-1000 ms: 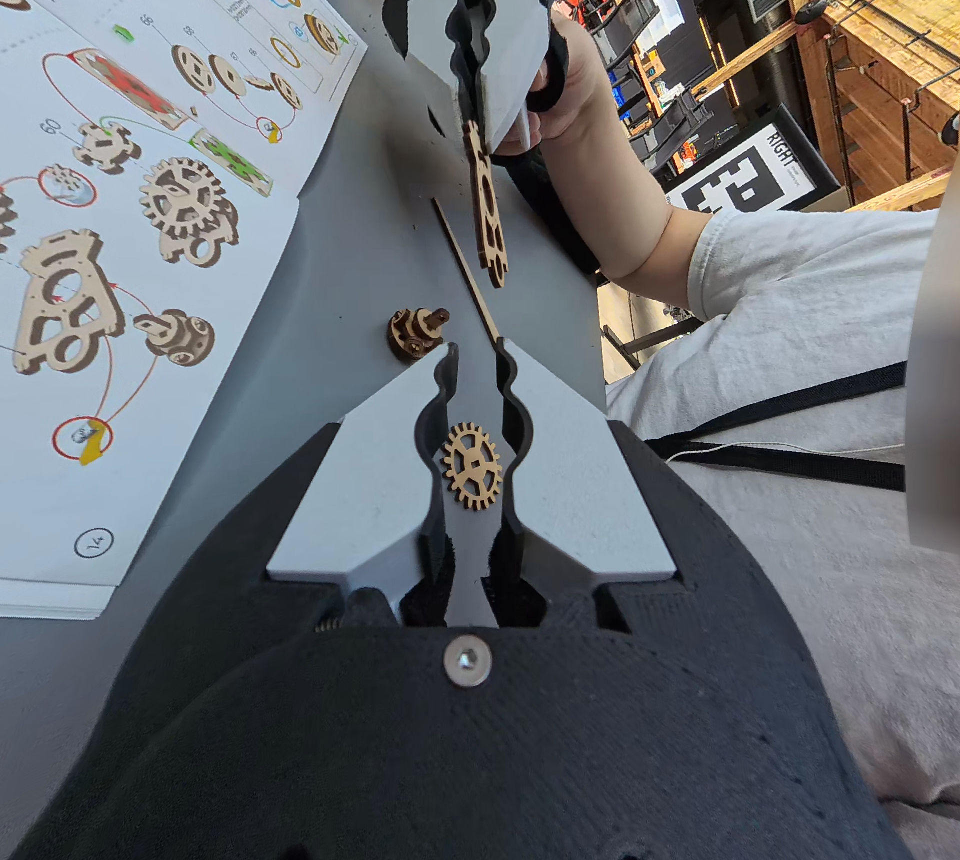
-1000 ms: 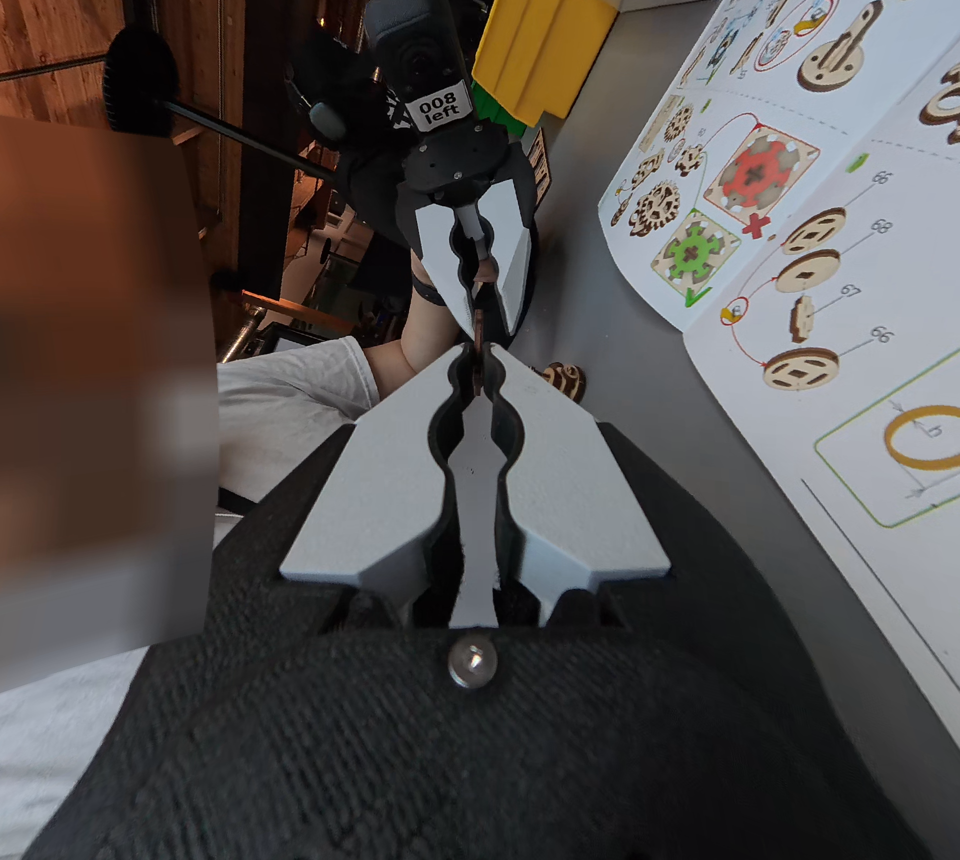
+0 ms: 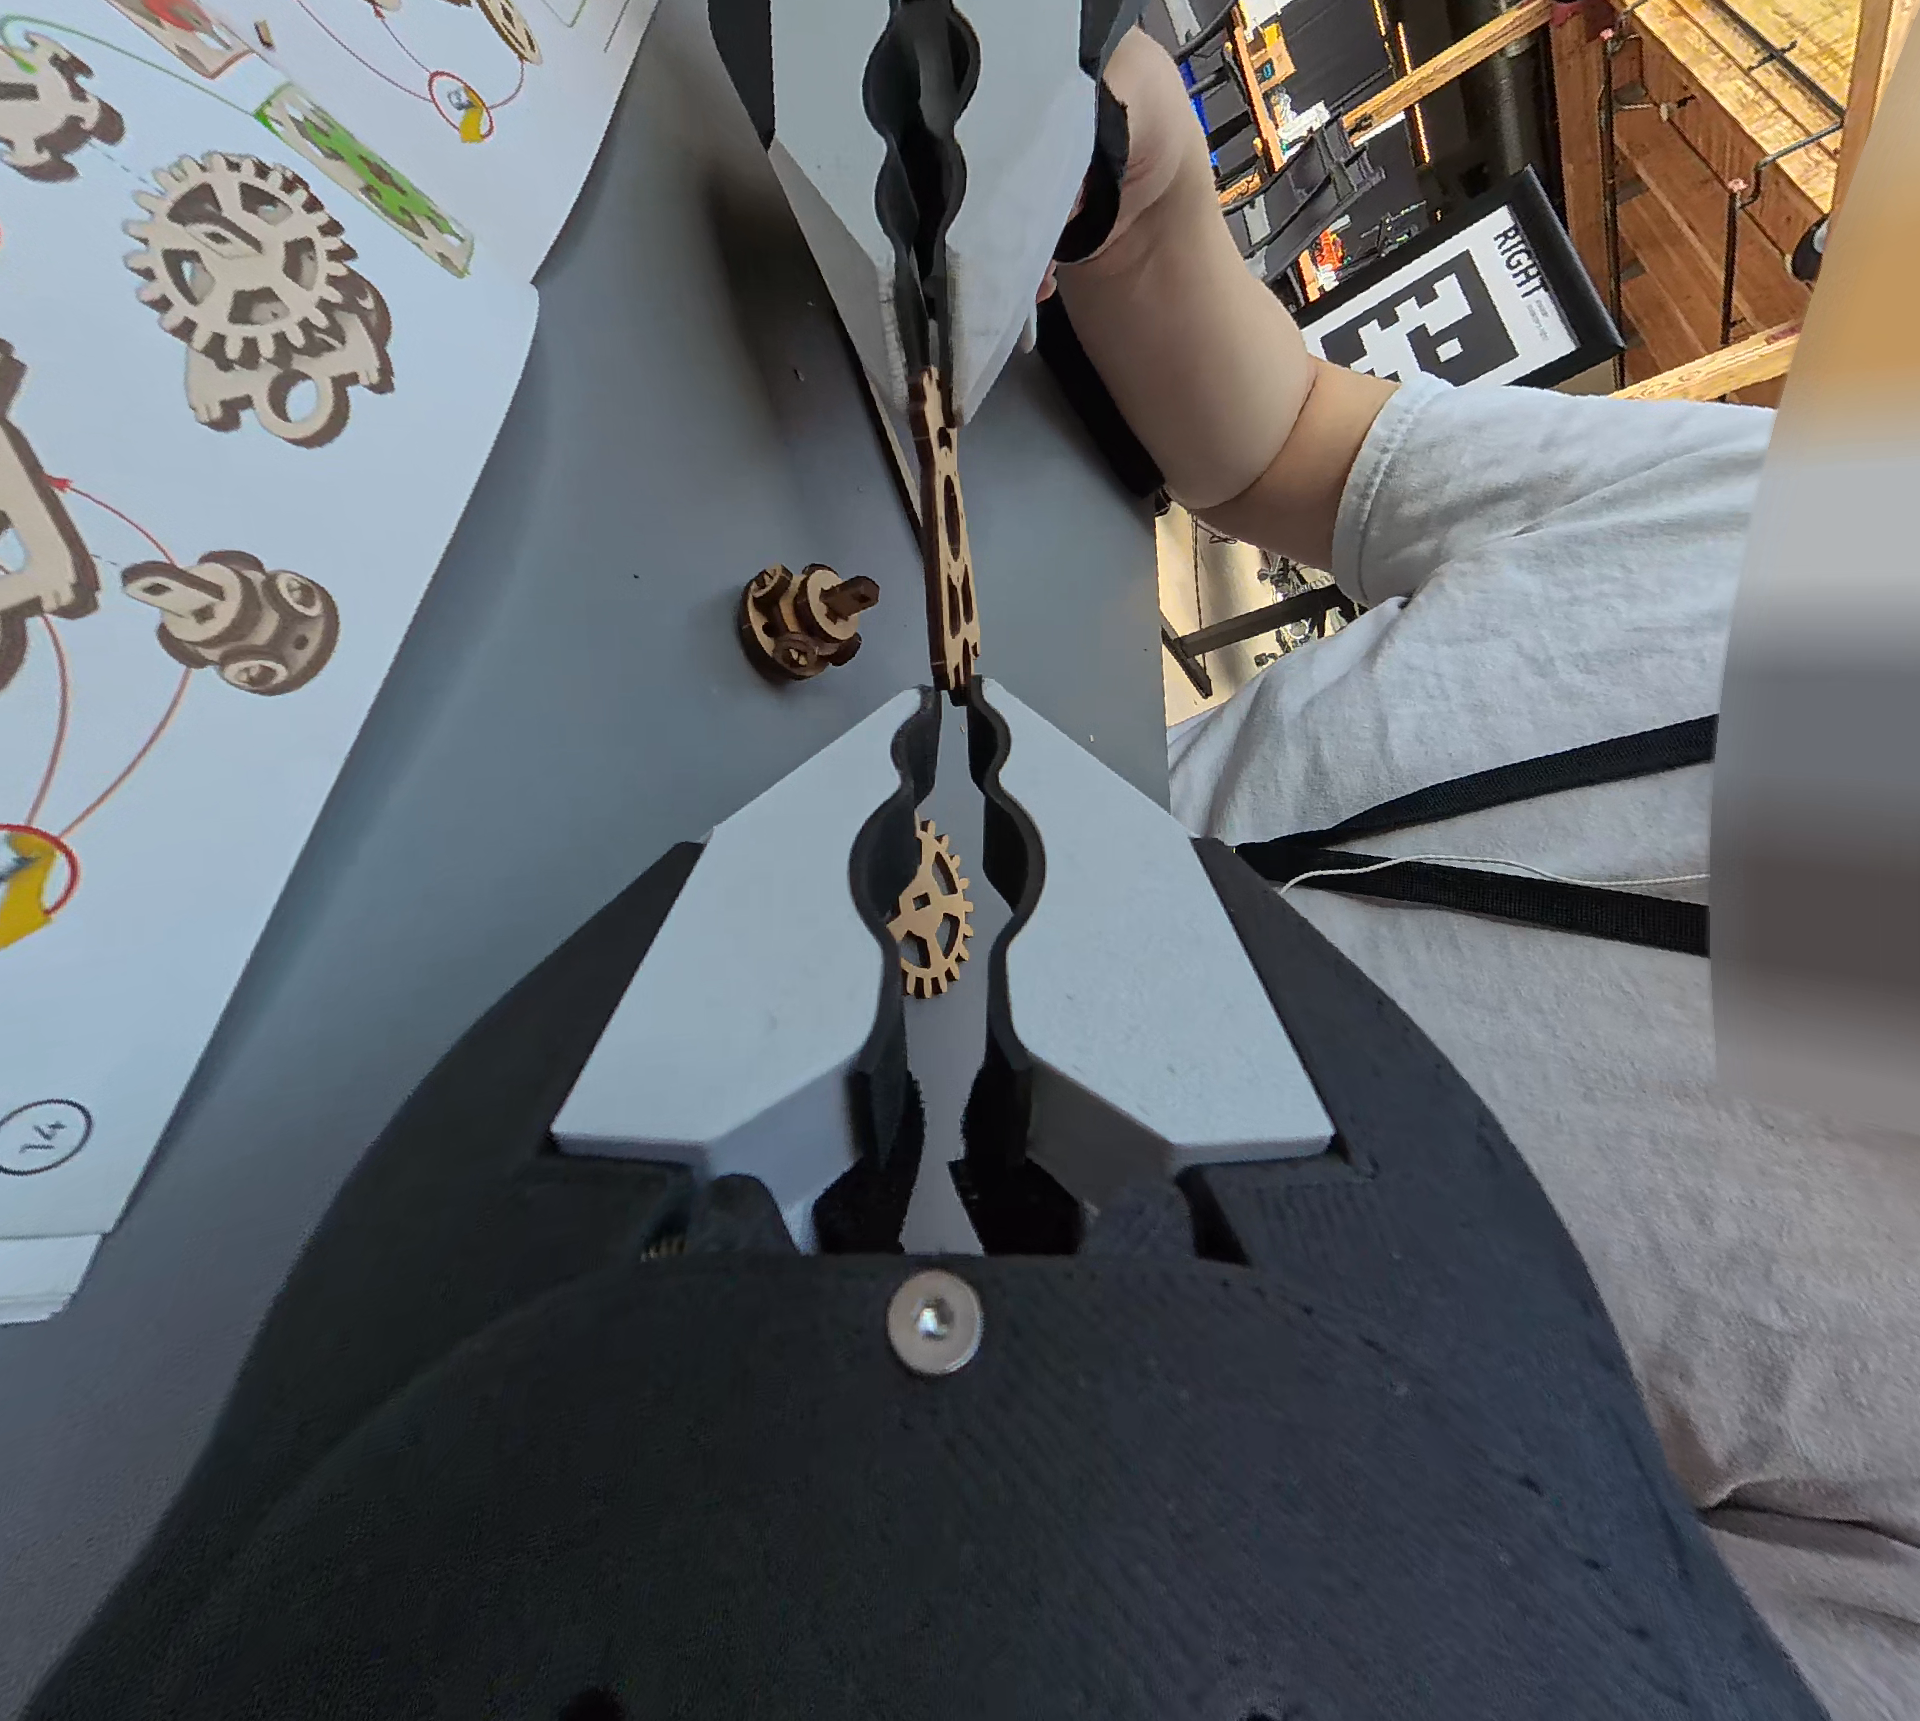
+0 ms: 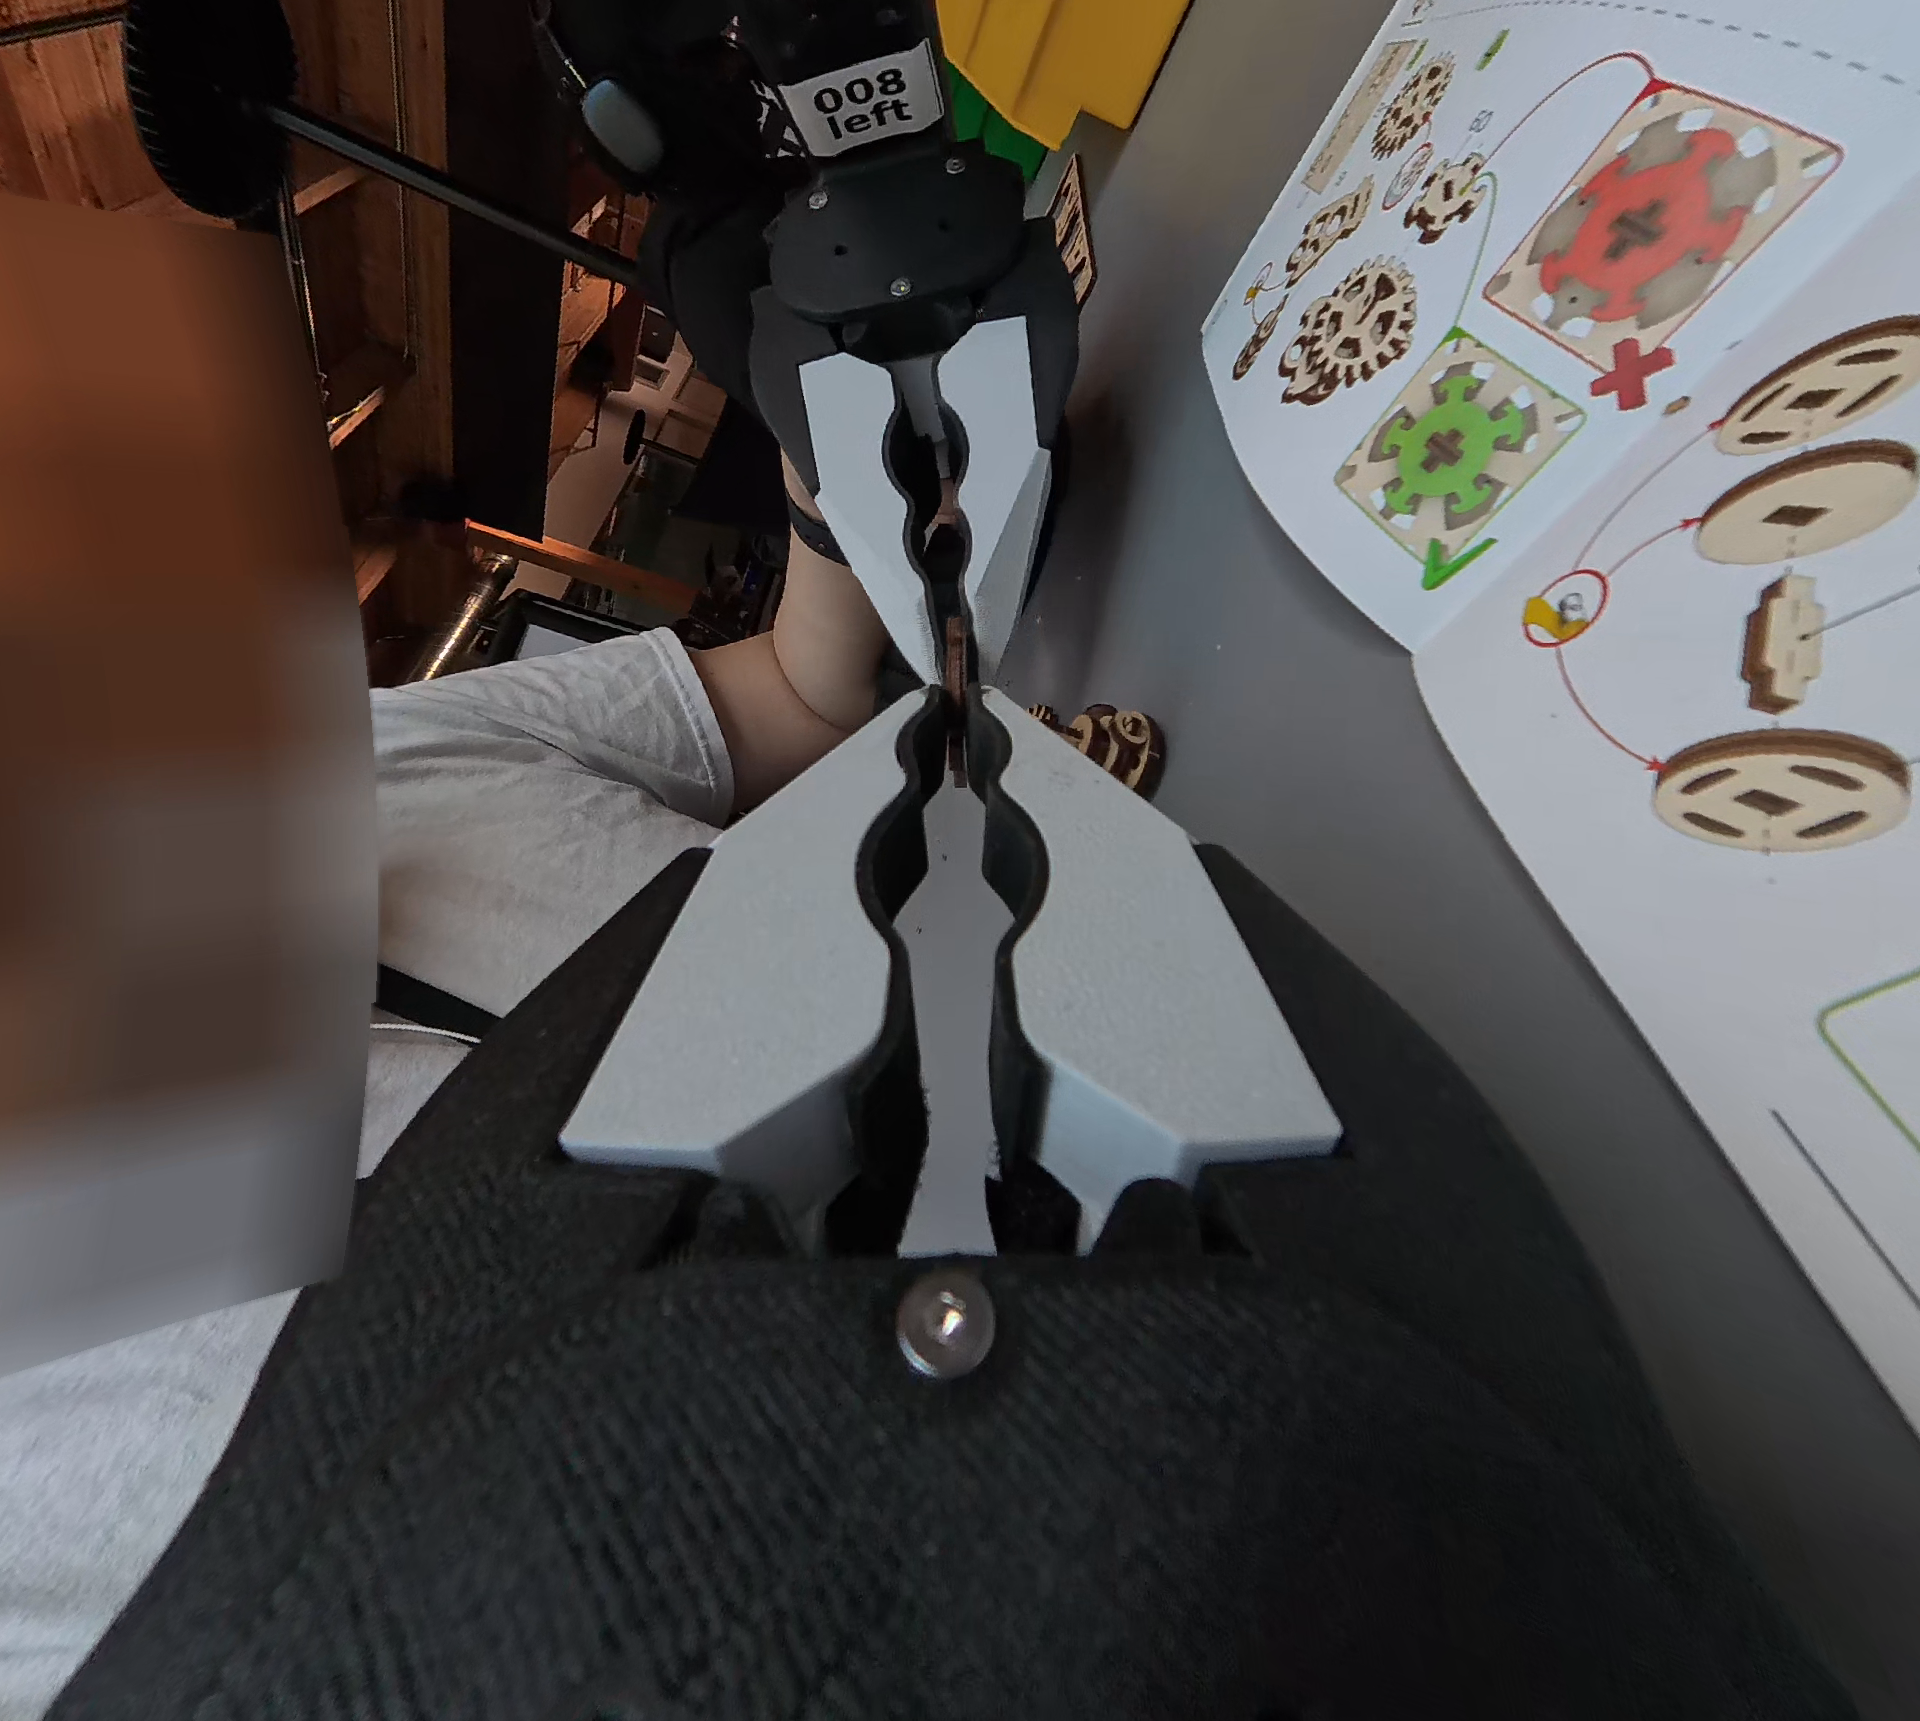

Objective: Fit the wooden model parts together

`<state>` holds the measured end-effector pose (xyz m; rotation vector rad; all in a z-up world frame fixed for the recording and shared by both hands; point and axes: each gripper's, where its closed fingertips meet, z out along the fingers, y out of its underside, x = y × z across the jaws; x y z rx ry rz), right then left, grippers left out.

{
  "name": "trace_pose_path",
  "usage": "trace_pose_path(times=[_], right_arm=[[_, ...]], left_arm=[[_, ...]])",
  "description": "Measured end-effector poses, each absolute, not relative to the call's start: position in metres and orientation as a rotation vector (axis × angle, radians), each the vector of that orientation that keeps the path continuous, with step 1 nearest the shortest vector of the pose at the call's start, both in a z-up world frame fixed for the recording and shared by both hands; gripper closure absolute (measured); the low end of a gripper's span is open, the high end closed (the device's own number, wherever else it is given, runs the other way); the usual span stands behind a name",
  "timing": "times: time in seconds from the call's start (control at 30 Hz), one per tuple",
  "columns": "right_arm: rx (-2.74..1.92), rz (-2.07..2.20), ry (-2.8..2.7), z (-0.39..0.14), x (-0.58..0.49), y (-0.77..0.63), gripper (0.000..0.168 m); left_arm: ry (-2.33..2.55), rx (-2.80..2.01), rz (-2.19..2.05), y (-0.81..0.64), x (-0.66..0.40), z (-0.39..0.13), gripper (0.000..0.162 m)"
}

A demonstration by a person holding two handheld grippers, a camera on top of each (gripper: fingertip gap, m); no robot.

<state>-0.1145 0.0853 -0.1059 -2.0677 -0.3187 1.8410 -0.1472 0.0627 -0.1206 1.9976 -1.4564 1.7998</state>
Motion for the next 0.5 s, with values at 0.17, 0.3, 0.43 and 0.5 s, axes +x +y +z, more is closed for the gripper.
trace_pose_path(times=[0.17, 0.3, 0.43, 0.5], right_arm=[[-2.098, 1.838, -0.333, -0.11, -0.114, 0.083, 0.166], [-2.149, 1.782, -0.38, -0.115, -0.114, 0.08, 0.166], [-2.175, 1.765, -0.366, -0.118, -0.114, 0.079, 0.166], [-2.206, 1.74, -0.372, -0.123, -0.115, 0.078, 0.166]], left_arm=[[-1.4, 1.988, 1.798, 0.062, -0.148, -0.121, 0.162], [-1.311, 1.996, 1.801, 0.064, -0.149, -0.121, 0.162], [-1.243, 2.024, 1.791, 0.068, -0.149, -0.125, 0.162], [-1.212, 2.04, 1.763, 0.069, -0.15, -0.129, 0.162]])
